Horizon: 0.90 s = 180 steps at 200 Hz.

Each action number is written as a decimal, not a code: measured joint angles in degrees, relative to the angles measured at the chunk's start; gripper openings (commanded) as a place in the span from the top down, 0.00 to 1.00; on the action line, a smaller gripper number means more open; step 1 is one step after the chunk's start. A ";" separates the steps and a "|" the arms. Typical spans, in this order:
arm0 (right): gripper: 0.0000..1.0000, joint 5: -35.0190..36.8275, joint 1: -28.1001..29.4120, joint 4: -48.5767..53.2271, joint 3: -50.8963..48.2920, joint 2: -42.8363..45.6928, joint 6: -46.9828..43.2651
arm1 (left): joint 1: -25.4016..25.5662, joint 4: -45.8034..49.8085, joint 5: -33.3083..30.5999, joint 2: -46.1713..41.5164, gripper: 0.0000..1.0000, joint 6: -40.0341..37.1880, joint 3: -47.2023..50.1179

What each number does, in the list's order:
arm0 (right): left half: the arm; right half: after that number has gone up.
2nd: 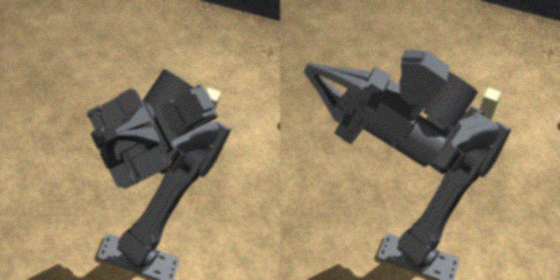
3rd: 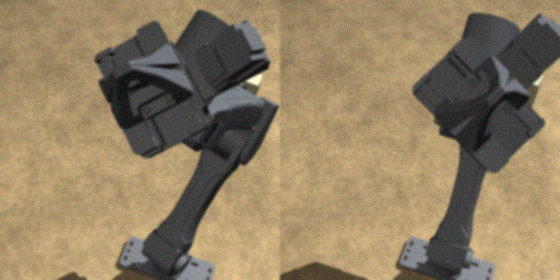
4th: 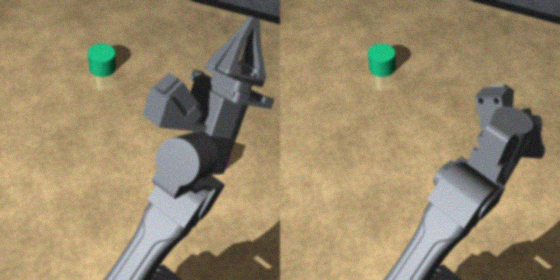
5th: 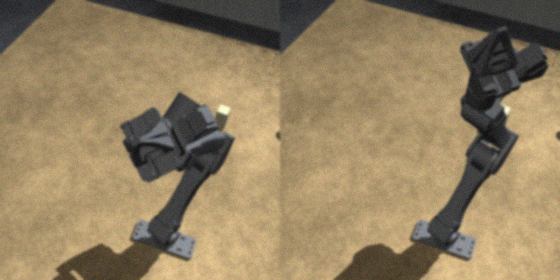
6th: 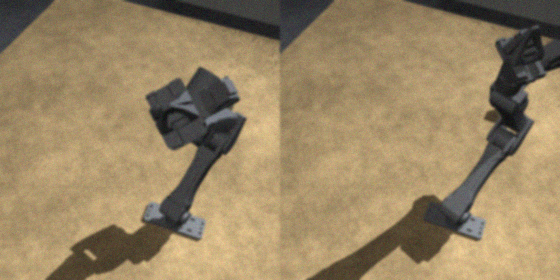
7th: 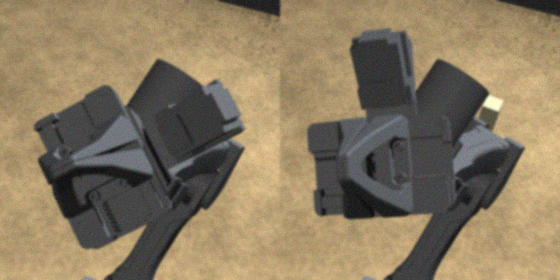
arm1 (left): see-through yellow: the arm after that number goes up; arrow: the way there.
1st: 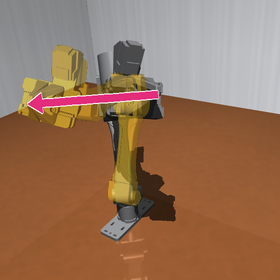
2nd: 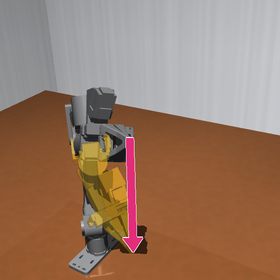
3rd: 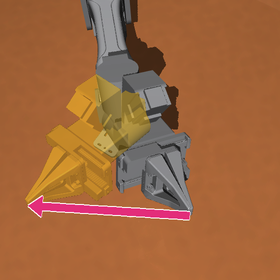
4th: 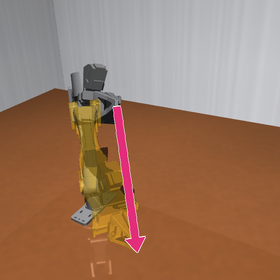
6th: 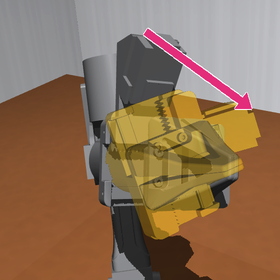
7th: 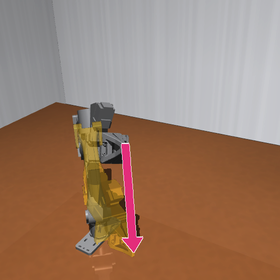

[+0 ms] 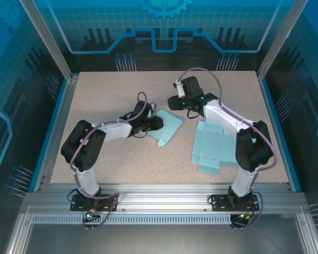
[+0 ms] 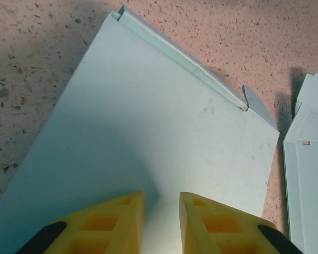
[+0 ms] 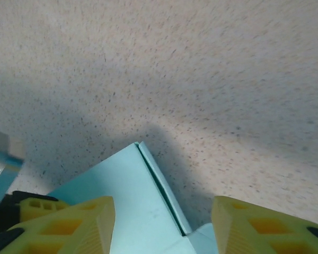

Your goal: Fold the paper box

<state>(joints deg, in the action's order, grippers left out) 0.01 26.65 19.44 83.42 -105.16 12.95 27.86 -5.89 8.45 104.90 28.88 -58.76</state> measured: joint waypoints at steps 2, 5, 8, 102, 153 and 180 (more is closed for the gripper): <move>0.48 -0.35 0.00 0.33 0.61 -0.76 -0.15 | 0.00 0.00 0.00 0.02 0.74 -0.15 0.00; 0.48 -0.76 -0.04 0.59 1.11 -1.60 -0.20 | 0.02 0.04 -0.02 0.07 0.74 -0.37 -0.02; 0.48 -1.29 -0.09 0.87 1.79 -2.60 -0.39 | 0.02 0.04 -0.02 0.07 0.74 -0.39 -0.02; 0.49 -7.32 -0.11 1.86 -0.26 -9.46 -0.50 | -0.07 6.45 -4.37 -4.76 0.47 -5.01 -0.33; 0.49 -9.11 -0.11 -1.01 -3.96 -10.01 0.55 | -0.31 11.21 -12.83 -11.28 0.42 -7.06 -0.57; 0.47 -10.14 -0.11 -2.49 -4.83 -9.99 1.49 | -0.70 14.73 -19.02 -10.62 0.43 -8.17 -0.61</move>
<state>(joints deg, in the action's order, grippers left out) -10.13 26.55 16.95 78.59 -115.15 14.44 27.16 8.84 -10.57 94.28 20.71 -59.37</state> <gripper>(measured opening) 0.519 0.577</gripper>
